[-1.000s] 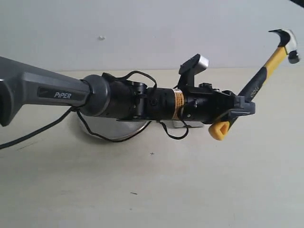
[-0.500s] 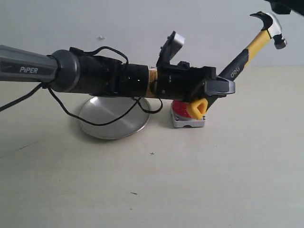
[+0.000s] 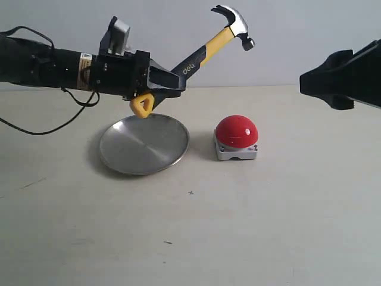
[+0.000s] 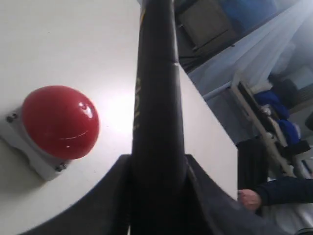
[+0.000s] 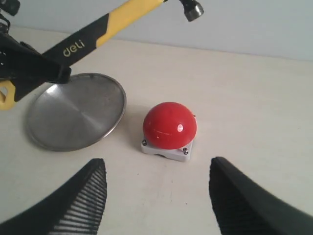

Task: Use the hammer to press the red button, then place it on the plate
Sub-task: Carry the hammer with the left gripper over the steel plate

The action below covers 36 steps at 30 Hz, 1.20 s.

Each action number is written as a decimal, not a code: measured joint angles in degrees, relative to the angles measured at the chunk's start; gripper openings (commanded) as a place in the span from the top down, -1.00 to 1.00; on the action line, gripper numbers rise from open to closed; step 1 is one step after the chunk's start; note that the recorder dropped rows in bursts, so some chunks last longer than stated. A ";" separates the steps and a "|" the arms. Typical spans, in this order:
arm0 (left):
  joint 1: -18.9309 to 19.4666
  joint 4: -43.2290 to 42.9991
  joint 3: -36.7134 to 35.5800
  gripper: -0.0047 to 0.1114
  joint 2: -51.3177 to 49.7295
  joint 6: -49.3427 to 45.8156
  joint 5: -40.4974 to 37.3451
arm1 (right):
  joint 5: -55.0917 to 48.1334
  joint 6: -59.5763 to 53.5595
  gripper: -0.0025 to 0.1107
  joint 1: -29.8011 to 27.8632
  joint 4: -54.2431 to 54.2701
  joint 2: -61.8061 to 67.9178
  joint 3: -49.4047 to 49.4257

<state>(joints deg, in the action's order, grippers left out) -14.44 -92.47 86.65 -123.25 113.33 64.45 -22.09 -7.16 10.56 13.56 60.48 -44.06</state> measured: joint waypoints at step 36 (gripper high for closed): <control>-15.41 -9.52 -25.12 0.92 19.62 -12.15 -41.59 | 1.83 1.31 -0.09 0.00 0.00 -0.25 15.96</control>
<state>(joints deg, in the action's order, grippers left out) -29.85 -102.00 61.54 -103.63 101.18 22.86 -20.26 -5.84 10.56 13.56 60.23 -28.10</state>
